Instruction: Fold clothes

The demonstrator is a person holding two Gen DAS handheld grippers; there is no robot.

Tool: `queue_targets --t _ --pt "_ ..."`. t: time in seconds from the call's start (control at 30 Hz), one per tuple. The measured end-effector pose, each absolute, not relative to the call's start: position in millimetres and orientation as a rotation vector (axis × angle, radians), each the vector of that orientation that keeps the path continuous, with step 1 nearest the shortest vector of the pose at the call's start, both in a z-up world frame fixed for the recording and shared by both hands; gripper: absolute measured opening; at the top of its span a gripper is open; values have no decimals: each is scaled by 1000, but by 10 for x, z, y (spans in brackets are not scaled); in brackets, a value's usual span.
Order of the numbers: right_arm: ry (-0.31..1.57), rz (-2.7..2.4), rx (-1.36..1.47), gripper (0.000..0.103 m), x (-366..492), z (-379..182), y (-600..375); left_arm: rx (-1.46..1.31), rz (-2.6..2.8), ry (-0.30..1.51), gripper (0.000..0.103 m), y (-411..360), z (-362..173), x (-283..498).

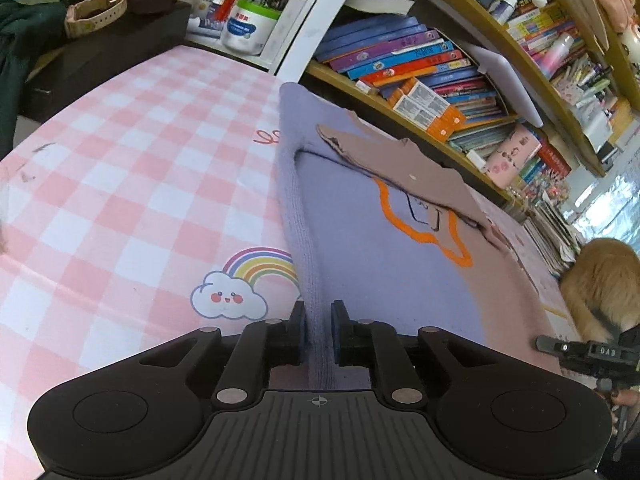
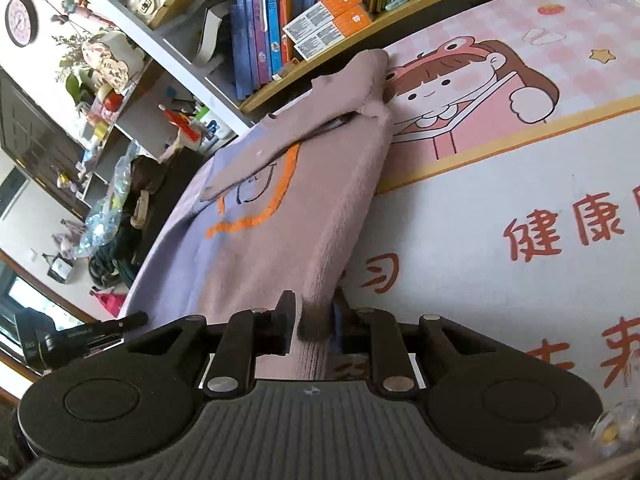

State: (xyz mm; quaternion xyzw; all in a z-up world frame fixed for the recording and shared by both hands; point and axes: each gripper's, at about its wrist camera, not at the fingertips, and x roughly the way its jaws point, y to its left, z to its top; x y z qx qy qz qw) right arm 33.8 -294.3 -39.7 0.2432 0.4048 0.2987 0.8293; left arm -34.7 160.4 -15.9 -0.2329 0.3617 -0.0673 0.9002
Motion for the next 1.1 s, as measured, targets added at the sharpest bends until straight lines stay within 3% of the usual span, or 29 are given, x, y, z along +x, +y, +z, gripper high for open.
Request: queue_targets --t 0.2,1.1 --pt "858 646 479 9 270 -385 -2953 -494 -131 736 5 1597 -183 -385" --pt "766 571 485 7 -863 -54 -3663 -625 -373 697 5 1262 -147 -1276"
